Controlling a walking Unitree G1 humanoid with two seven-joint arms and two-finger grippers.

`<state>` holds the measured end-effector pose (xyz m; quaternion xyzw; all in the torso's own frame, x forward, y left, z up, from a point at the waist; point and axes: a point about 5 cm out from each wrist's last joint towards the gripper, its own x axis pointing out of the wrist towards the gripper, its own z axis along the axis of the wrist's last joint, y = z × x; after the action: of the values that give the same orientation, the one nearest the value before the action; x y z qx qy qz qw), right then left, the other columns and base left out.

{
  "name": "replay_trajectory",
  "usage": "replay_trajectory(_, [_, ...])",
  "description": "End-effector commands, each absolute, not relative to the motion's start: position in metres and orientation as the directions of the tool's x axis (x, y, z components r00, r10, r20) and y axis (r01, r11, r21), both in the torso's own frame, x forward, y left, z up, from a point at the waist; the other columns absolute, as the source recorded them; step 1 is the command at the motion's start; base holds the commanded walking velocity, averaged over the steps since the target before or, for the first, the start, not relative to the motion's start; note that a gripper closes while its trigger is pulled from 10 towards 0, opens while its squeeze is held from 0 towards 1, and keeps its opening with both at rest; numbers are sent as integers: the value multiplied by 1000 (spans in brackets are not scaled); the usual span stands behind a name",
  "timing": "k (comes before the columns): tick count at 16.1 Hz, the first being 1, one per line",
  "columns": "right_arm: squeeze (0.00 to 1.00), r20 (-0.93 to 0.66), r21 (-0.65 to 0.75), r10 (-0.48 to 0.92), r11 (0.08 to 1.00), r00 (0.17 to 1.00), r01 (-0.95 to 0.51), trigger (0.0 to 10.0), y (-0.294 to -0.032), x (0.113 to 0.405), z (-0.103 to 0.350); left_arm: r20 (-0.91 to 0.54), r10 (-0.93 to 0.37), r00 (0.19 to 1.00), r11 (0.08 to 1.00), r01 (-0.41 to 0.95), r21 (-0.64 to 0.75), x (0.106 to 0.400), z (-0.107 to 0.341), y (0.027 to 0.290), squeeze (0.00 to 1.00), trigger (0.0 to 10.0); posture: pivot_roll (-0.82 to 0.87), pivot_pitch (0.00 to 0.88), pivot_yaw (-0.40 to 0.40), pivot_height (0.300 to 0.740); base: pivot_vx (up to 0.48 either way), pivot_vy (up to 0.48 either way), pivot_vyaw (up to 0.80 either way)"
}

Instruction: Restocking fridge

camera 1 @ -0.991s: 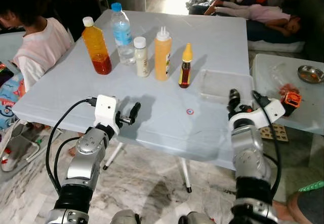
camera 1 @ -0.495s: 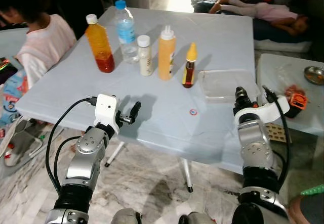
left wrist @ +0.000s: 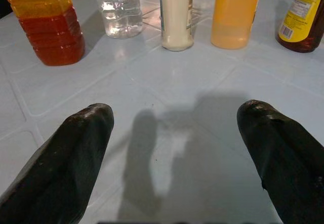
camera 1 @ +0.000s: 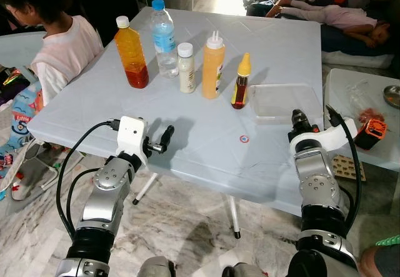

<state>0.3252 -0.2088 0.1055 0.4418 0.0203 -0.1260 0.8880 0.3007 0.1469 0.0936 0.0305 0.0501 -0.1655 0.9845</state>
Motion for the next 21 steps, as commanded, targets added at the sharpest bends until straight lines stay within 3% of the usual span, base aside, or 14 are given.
replay_trajectory(1, [0, -159, 786, -196, 568, 968, 244, 0, -208, 328, 105, -88, -324, 942, 941, 331, 70, 302, 100, 147, 0, 10000, 67, 17, 60, 740, 0, 0, 0])
replay_trajectory(8, [0, -171, 786, -213, 560, 962, 264, 0, -213, 326, 103, -87, -328, 941, 940, 334, 69, 302, 100, 146, 0, 10000, 65, 20, 61, 740, 0, 0, 0])
replay_trajectory(16, [0, -149, 758, -147, 619, 978, 208, 0, -183, 316, 110, -80, -321, 944, 943, 326, 63, 303, 101, 144, 0, 10000, 61, 22, 50, 740, 0, 0, 0])
replay_trajectory(18, [0, -158, 759, -92, 626, 983, 181, 1373, -171, 310, 107, -79, -321, 944, 943, 326, 61, 303, 101, 143, 0, 10000, 60, 19, 46, 740, 0, 0, 0])
replay_trajectory(19, [0, -171, 754, -21, 641, 985, 145, 3294, -160, 301, 103, -77, -319, 945, 944, 324, 61, 303, 101, 143, 0, 10000, 61, 18, 44, 740, 0, 0, 0])
replay_trajectory(20, [0, -200, 738, 16, 660, 980, 140, 5569, -154, 296, 101, -75, -317, 945, 945, 322, 60, 303, 101, 143, 0, 10000, 61, 18, 43, 740, 0, 0, 0])
replay_trajectory(21, [0, -210, 728, 42, 673, 977, 128, 10000, -151, 292, 100, -75, -316, 946, 945, 321, 60, 303, 101, 143, 0, 10000, 59, 19, 43, 740, 0, 0, 0])
